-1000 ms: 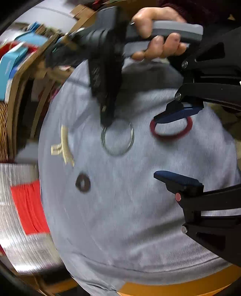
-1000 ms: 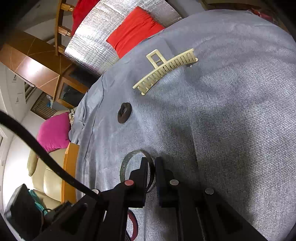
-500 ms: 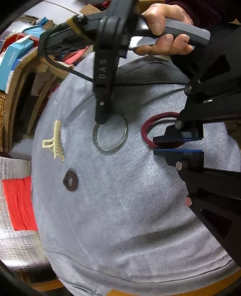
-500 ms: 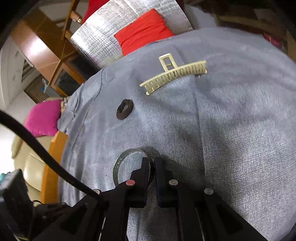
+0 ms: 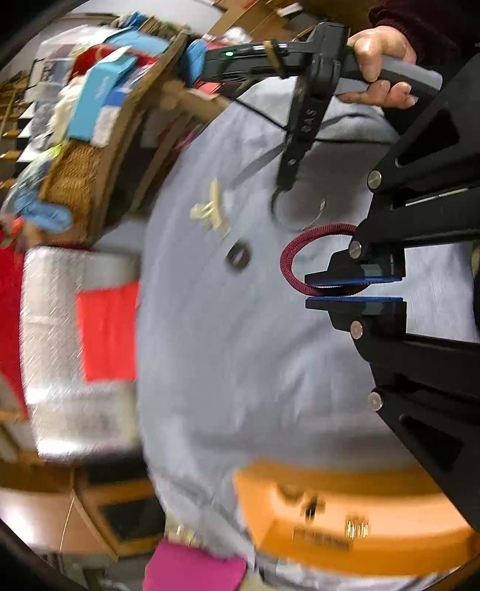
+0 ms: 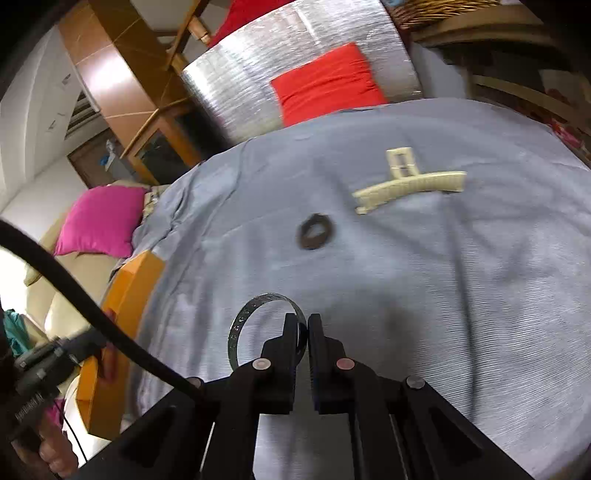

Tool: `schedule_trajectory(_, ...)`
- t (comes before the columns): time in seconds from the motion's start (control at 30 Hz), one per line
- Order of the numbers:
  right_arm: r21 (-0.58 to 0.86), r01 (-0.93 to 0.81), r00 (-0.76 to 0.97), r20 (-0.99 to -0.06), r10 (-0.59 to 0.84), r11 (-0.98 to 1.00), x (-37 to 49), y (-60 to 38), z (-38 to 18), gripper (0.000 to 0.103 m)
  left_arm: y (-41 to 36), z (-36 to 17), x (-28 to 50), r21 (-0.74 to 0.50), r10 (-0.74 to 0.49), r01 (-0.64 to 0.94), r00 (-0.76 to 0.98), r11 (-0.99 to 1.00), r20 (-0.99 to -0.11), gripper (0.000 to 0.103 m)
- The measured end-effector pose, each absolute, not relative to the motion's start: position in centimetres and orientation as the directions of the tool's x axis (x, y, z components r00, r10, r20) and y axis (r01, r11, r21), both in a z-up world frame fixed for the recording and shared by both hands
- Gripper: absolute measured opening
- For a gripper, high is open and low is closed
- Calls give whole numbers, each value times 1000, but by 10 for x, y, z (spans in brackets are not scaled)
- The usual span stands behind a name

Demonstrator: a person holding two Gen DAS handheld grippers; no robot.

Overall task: Organize jewelry
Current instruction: 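Carry both bangles into the orange box and open both grippers there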

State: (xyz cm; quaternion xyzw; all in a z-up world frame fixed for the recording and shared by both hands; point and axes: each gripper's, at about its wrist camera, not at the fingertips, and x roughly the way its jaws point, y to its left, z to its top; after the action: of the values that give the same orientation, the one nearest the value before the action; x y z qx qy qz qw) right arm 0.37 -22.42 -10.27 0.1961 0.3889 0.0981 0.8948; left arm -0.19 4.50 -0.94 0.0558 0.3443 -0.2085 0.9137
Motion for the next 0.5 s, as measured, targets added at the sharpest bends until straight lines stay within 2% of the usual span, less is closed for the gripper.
schedule_trajectory(0.1,404,-97,666,-653,361,910,7,-186,-84,7,92,6,-9,-39,-298,351,727,936,-618,5)
schedule_trajectory(0.23,365,-233,650,-631,424,901,14,-117,-50,7,163,7,-17,-22,-188,222,764,975,-617,5)
schedule_trajectory(0.4,320,-383,596,-632,496,867,22,-21,-25,7,259,-12,-28,-43,-46,24,747,999,-663,5)
schedule_trajectory(0.5,269,-464,556,-654,514,844,22,41,-22,7,289,-31,-29,-72,-23,-39,715,997,-699,5)
